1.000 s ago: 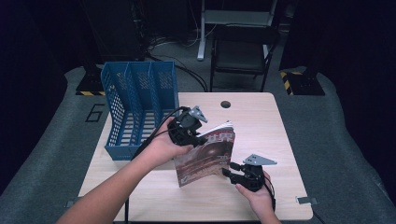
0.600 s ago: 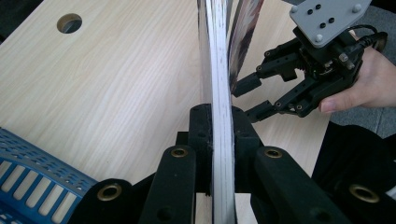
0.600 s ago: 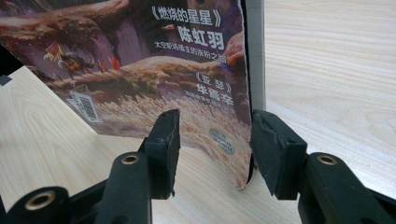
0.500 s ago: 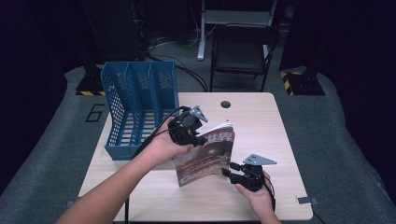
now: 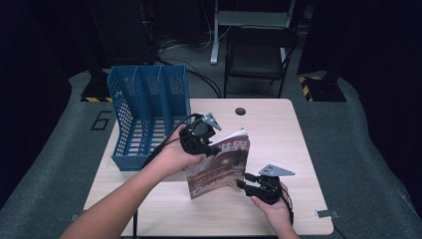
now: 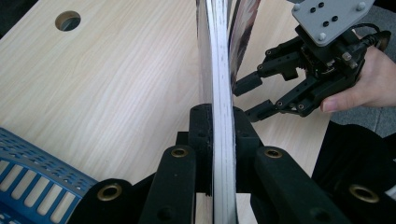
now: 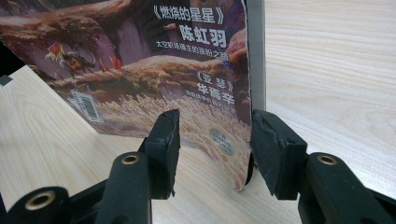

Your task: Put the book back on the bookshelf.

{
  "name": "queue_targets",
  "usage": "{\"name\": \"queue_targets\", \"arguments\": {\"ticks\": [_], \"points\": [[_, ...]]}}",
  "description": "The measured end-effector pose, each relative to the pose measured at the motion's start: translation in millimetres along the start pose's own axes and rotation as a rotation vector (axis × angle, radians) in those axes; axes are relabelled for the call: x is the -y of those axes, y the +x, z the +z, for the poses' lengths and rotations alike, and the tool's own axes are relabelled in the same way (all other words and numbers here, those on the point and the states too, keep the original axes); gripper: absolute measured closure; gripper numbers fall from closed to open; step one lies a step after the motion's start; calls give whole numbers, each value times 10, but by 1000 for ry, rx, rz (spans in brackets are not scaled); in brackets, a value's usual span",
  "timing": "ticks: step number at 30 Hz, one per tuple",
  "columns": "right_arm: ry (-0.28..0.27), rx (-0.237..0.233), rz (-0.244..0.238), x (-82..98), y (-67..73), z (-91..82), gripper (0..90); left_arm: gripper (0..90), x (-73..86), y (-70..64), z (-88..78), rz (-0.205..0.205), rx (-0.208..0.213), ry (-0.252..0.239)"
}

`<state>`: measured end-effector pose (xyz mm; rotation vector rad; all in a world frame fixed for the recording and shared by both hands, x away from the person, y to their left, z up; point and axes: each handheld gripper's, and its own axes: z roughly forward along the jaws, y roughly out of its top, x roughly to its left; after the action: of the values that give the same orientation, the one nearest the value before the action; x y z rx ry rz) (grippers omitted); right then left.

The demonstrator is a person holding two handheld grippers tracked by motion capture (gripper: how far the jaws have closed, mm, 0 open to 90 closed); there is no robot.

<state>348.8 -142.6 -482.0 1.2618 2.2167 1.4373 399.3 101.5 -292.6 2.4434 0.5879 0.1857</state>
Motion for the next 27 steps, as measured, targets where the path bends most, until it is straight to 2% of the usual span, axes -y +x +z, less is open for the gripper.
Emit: {"name": "queue_targets", "arguments": {"ticks": [20,25,27], "points": [[0,-4,1,0,0,1,525,837,-7,15,5,-11,-2,-1],[4,-1,4,1,-4,3,525,838,-37,-3,0,0,13,18],[2,2,7,1,-2,2,524,838,-46,-8,7,0,5,15]]}}
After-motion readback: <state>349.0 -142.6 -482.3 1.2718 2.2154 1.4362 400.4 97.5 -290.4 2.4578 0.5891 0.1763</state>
